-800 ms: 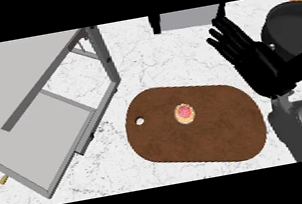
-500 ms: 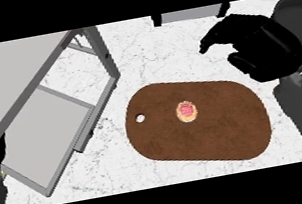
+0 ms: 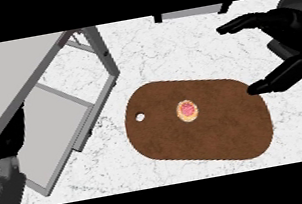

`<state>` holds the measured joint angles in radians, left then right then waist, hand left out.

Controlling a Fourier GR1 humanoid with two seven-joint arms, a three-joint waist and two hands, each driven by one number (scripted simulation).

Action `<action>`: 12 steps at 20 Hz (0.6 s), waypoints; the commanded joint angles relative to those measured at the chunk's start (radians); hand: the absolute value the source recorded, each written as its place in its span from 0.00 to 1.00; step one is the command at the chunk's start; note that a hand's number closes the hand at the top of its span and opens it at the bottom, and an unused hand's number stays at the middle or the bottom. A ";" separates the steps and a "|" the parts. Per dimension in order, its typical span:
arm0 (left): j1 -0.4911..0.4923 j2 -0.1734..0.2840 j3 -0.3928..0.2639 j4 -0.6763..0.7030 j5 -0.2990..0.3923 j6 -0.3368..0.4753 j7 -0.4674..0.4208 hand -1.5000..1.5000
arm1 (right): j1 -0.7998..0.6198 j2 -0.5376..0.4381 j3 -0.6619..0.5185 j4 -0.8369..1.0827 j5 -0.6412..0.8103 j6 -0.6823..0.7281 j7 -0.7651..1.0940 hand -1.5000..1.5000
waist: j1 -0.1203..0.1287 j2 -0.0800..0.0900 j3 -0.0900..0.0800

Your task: Pick the cupcake from the cutting board and place it in the pot

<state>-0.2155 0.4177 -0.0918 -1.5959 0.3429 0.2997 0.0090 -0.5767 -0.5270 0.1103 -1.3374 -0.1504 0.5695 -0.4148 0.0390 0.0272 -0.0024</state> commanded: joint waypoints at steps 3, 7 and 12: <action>-0.067 -0.012 -0.015 -0.003 -0.007 -0.014 0.017 0.50 | -0.033 -0.079 0.070 0.135 0.289 0.007 -0.354 0.00 | -0.004 -0.010 0.006; -0.061 -0.041 -0.011 0.077 -0.010 -0.035 -0.032 0.50 | -0.105 -0.094 0.187 0.169 0.430 -0.051 -0.327 0.00 | -0.017 -0.016 0.003; -0.007 -0.057 -0.025 0.000 -0.034 -0.010 -0.019 0.50 | -0.163 -0.106 0.285 0.202 0.546 -0.060 -0.326 0.00 | -0.015 -0.023 0.003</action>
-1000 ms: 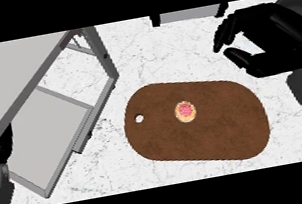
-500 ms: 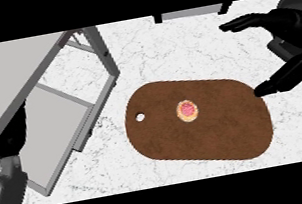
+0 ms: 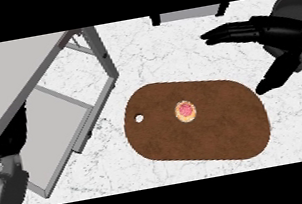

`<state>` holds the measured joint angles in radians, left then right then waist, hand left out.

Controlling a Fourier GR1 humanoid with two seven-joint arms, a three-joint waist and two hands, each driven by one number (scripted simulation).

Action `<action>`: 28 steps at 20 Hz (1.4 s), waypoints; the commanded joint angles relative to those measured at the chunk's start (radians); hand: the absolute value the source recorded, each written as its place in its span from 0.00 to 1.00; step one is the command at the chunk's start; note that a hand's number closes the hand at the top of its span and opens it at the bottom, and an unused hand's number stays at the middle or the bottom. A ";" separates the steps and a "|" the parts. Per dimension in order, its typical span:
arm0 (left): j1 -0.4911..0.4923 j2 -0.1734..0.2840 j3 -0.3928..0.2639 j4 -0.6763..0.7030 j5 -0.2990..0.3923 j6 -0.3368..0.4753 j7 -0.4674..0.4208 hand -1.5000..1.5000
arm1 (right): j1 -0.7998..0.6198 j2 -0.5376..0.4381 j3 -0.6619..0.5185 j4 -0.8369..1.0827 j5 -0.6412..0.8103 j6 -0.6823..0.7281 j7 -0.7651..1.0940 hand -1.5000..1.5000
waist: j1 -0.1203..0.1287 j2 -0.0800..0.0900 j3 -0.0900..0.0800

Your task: Pick the cupcake from the cutting board and place it in the pot

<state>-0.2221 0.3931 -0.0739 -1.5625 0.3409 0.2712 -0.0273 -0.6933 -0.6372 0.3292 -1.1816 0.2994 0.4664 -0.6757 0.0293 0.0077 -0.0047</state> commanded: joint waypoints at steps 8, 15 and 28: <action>-0.036 -0.016 0.015 0.008 -0.031 -0.016 0.057 0.50 | -0.019 0.142 0.147 -0.039 0.202 0.029 0.153 0.00 | -0.028 -0.008 0.005; -0.045 -0.063 0.026 0.041 -0.065 -0.041 0.008 0.50 | 0.003 0.168 0.128 -0.010 0.278 0.102 0.161 0.00 | -0.028 -0.007 0.005; -0.027 -0.094 0.067 0.046 -0.095 -0.082 0.007 0.50 | 0.106 0.286 0.114 -0.029 0.419 -0.002 0.092 0.00 | -0.032 -0.008 0.005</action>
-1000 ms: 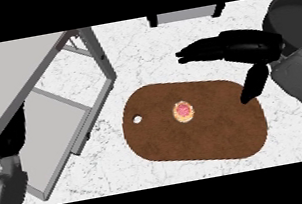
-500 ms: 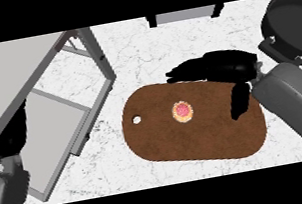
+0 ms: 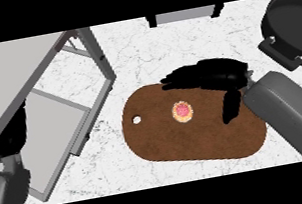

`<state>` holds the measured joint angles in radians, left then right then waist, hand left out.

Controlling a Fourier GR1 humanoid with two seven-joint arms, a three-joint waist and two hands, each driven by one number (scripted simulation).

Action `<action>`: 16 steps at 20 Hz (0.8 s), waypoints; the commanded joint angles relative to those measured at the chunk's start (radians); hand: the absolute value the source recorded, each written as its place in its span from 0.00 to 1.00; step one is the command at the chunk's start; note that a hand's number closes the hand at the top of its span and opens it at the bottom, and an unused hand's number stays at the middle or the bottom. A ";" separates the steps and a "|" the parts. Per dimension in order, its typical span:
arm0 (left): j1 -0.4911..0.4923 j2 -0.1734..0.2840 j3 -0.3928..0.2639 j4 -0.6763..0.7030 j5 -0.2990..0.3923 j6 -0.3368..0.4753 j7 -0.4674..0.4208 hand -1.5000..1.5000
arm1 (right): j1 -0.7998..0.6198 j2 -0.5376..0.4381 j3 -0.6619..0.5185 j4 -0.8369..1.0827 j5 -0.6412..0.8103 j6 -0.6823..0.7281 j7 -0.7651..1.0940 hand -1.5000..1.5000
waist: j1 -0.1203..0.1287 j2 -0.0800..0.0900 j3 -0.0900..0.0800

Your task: Pick the cupcake from the cutting board and place it in the pot

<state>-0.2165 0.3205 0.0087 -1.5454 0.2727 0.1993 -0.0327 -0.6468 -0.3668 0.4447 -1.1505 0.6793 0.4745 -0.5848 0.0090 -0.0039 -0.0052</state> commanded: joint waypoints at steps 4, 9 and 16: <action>-0.063 -0.043 -0.010 0.067 -0.034 -0.003 0.020 0.50 | 0.067 0.062 0.018 -0.026 0.127 -0.066 0.075 0.00 | -0.011 0.005 0.005; -0.029 -0.019 0.002 -0.057 -0.030 -0.022 0.096 0.50 | 0.054 0.138 0.003 0.076 0.186 -0.104 0.078 0.00 | -0.002 0.005 0.006; -0.085 -0.056 0.018 0.034 -0.067 -0.023 0.052 0.50 | 0.053 0.177 -0.021 0.147 0.235 -0.152 -0.008 0.00 | -0.008 0.006 0.005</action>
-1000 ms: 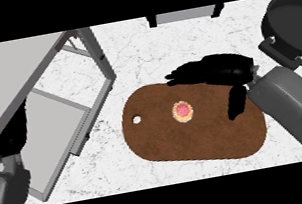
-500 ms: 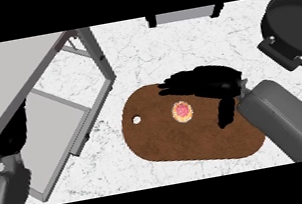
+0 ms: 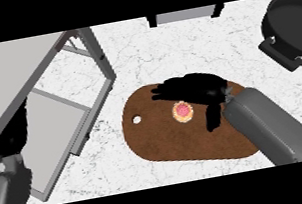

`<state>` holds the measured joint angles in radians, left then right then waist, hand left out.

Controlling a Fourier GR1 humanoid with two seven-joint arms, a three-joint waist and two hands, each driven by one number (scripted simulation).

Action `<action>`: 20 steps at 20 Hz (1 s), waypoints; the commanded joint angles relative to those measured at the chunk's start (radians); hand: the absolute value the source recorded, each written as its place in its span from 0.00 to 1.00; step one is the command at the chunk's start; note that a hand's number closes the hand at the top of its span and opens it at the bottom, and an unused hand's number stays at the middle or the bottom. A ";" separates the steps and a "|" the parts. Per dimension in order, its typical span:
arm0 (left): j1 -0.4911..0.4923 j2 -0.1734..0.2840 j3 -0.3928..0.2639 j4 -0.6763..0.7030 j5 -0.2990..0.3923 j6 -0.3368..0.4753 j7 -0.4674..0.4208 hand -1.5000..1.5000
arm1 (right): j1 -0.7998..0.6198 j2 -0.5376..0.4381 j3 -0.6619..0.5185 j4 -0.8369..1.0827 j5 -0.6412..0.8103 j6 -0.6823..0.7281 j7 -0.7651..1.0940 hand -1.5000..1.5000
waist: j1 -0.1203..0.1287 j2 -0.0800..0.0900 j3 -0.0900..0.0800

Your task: Pick the cupcake from the cutting board and place it in the pot

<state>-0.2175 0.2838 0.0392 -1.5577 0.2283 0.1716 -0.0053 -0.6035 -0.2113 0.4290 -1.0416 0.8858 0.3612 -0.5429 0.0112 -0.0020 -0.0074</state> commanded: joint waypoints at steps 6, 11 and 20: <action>-0.045 -0.041 -0.024 0.029 -0.047 -0.009 0.012 0.50 | 0.016 0.080 0.003 0.147 0.085 -0.082 -0.090 0.00 | -0.007 0.005 0.008; 0.020 -0.015 0.015 -0.013 -0.027 -0.040 -0.002 0.50 | -0.018 0.152 0.040 0.153 0.127 -0.160 -0.171 1.00 | 0.000 0.004 0.008; -0.045 -0.038 0.024 0.020 -0.045 -0.023 0.024 0.50 | 0.052 0.147 0.028 0.049 0.177 -0.175 -0.173 1.00 | -0.014 0.001 0.007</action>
<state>-0.2229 0.2600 0.0732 -1.5485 0.1986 0.1361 0.0000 -0.6066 -0.1019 0.4603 -0.9634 1.0625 0.2178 -0.7290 0.0046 -0.0142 -0.0182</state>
